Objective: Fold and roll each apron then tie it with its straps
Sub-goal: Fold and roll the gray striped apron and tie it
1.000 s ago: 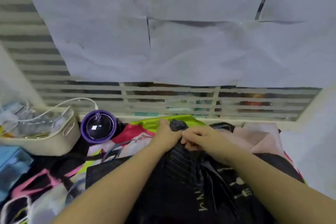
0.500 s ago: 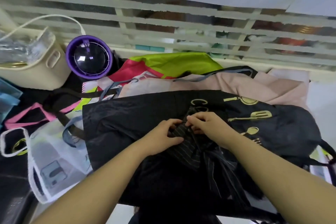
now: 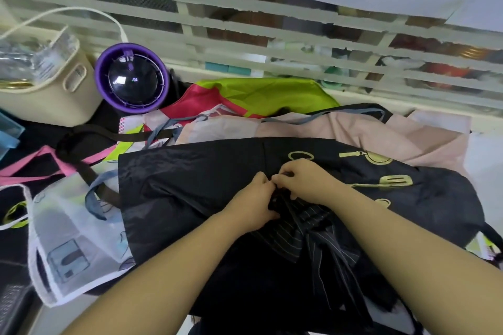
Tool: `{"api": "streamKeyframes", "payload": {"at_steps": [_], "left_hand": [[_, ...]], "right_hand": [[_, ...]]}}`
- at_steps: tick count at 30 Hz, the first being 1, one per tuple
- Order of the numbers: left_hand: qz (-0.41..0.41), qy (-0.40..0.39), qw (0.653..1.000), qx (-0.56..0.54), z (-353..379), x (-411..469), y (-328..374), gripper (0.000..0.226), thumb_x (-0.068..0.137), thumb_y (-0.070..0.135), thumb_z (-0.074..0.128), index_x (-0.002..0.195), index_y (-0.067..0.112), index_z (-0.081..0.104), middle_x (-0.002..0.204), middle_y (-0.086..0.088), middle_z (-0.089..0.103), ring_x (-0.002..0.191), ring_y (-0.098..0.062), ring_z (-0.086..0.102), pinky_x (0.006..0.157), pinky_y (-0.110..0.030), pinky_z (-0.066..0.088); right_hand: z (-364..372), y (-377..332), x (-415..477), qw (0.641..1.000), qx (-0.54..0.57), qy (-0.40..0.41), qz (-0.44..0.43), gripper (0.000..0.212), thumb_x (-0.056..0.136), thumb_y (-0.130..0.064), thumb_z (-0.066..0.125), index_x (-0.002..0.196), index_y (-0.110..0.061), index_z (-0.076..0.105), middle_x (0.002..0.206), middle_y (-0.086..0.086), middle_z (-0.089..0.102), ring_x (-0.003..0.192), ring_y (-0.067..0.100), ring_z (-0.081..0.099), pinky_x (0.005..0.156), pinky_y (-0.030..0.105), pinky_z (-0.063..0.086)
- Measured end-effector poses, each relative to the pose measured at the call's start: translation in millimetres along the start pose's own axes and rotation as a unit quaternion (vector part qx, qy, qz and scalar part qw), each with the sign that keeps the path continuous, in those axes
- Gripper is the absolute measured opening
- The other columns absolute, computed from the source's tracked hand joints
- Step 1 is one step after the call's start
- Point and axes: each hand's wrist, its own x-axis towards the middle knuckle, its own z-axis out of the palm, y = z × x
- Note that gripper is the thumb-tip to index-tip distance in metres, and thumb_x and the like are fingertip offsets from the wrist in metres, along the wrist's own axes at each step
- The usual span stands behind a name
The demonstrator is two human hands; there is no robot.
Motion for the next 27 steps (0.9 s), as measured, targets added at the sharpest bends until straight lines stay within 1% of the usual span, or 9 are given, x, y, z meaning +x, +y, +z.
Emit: {"api": "streamKeyframes", "payload": {"at_steps": [4,6,10,15,17,20,23,25,27], "left_hand": [[0.031,0.126,0.991,0.039,18,-16,6,0.028,0.089,0.019,0.062,0.113,0.015,0.05,0.112,0.002,0.037,0.097,-0.017,0.049,0.068,-0.027,0.04],[0.025,0.167,0.986,0.02,26,-20,8,0.026,0.091,0.016,0.058,0.116,0.017,0.05,0.114,0.002,0.039,0.099,-0.015,0.047,0.072,-0.028,0.044],[0.004,0.213,0.977,-0.013,34,-24,11,0.026,0.089,0.012,0.058,0.114,0.019,0.053,0.112,0.005,0.048,0.099,-0.014,0.051,0.078,-0.03,0.047],[0.081,0.291,0.949,0.09,42,-28,4,0.012,0.078,0.012,0.057,0.081,0.023,0.062,0.075,0.007,0.056,0.059,-0.012,0.055,0.059,-0.024,0.039],[0.099,0.286,0.943,0.139,48,-30,0,0.016,0.076,0.016,0.06,0.085,0.025,0.07,0.075,0.007,0.058,0.057,-0.012,0.057,0.058,-0.023,0.039],[0.045,0.244,0.963,0.105,48,-40,8,0.031,0.077,0.019,0.074,0.108,0.023,0.071,0.089,0.007,0.062,0.062,-0.013,0.061,0.054,-0.025,0.046],[-0.008,0.203,0.979,-0.024,45,-42,18,0.038,0.096,0.022,0.053,0.134,0.023,0.054,0.117,0.009,0.057,0.097,-0.012,0.06,0.077,-0.029,0.051],[-0.025,0.182,0.977,-0.11,40,-39,22,0.04,0.096,0.022,0.054,0.135,0.024,0.052,0.122,0.009,0.057,0.105,-0.009,0.057,0.088,-0.025,0.047],[-0.034,0.168,0.968,-0.185,38,-37,24,0.04,0.093,0.021,0.058,0.133,0.026,0.054,0.118,0.01,0.06,0.102,-0.005,0.058,0.088,-0.019,0.046]], "right_hand": [[8,19,0,0.996,-0.023,0.085,-0.022,0.022,0.095,-0.029,0.055,0.076,-0.018,0.057,0.069,-0.005,0.056,0.067,0.013,0.054,0.056,0.024,0.038],[15,23,-1,0.991,-0.05,0.114,-0.04,0.019,0.092,-0.029,0.059,0.076,-0.019,0.056,0.068,-0.008,0.055,0.069,0.012,0.054,0.06,0.027,0.04],[28,31,-10,0.983,-0.046,0.17,-0.05,0.013,0.084,-0.026,0.068,0.078,-0.024,0.057,0.065,-0.011,0.055,0.062,0.002,0.051,0.058,0.017,0.04],[20,38,-20,0.982,-0.06,0.133,-0.12,0.012,0.087,-0.028,0.067,0.091,-0.018,0.073,0.078,-0.012,0.063,0.071,0.0,0.055,0.067,0.013,0.041],[11,38,-25,0.983,-0.087,0.081,-0.137,0.019,0.087,-0.029,0.067,0.103,-0.019,0.073,0.09,-0.009,0.066,0.076,0.001,0.056,0.07,0.01,0.041],[2,36,-27,0.984,-0.126,0.038,-0.122,0.022,0.087,-0.024,0.067,0.108,-0.018,0.071,0.097,-0.007,0.066,0.073,-0.001,0.052,0.068,0.008,0.039],[-3,27,-23,0.989,-0.116,-0.004,-0.09,0.015,0.091,-0.02,0.059,0.098,-0.015,0.071,0.085,-0.007,0.063,0.071,0.0,0.052,0.061,0.005,0.036],[-6,23,-21,0.994,-0.085,-0.036,-0.063,0.017,0.092,-0.019,0.057,0.095,-0.01,0.07,0.087,0.003,0.065,0.075,0.009,0.055,0.064,0.013,0.04],[-9,21,-20,0.997,-0.037,-0.059,-0.036,0.016,0.091,-0.019,0.058,0.094,-0.008,0.069,0.093,0.011,0.066,0.08,0.015,0.056,0.073,0.027,0.044]]}}
